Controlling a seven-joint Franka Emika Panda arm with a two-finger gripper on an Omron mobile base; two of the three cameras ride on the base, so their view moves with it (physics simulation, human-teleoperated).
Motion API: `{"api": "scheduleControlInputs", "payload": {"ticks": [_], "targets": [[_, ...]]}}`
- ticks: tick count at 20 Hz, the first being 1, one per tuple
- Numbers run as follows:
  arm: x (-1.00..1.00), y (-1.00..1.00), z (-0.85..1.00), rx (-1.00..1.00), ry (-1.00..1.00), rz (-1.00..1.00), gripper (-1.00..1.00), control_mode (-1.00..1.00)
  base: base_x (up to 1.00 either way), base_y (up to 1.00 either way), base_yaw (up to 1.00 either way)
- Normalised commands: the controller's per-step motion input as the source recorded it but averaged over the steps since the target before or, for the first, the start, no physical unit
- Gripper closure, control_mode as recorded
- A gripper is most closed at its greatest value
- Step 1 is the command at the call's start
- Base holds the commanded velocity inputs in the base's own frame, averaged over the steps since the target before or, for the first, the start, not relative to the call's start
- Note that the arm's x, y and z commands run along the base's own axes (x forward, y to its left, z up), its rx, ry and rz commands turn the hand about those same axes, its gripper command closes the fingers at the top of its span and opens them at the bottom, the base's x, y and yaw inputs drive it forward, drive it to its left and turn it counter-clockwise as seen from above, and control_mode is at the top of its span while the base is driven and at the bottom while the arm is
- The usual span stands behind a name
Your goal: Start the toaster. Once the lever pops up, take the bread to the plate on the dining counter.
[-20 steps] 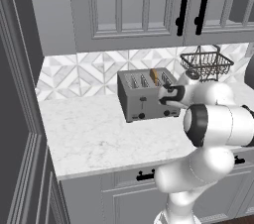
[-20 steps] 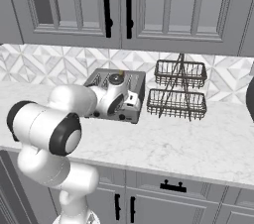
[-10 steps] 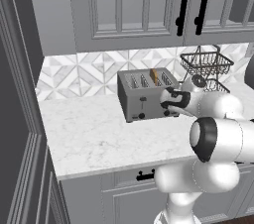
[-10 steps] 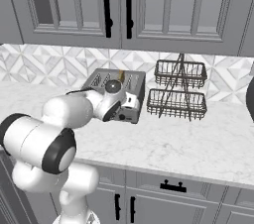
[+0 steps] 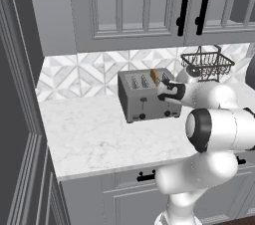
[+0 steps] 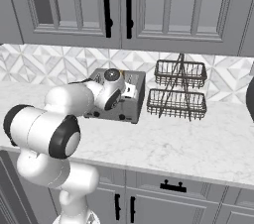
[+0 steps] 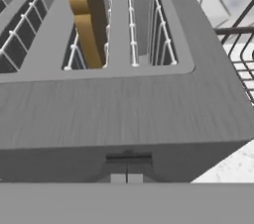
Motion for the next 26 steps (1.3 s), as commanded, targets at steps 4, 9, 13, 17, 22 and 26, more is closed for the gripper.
{"api": "scheduleControlInputs", "payload": {"ticks": [4, 9, 13, 17, 22, 26], "targets": [[0.18, 0.0, -0.31, 0.0, 0.0, 0.0, 1.0, -1.0, 0.0, 0.0, 0.0], [0.04, 0.0, -0.46, 0.0, 0.01, 0.0, 1.0, -1.0, 0.0, 0.0, 0.0], [0.02, 0.0, -0.58, 0.0, 0.06, 0.0, 1.0, -1.0, 0.0, 0.0, 0.0], [0.0, 0.0, -0.84, -0.05, 0.1, 0.0, 1.0, -1.0, 0.0, 0.0, 0.0], [-0.08, 0.0, -0.96, -0.11, 0.0, 0.0, 1.0, -1.0, 0.0, 0.0, 0.0], [-0.09, 0.0, -1.0, -0.1, -0.03, 0.0, 1.0, -1.0, 0.0, 0.0, 0.0]]}}
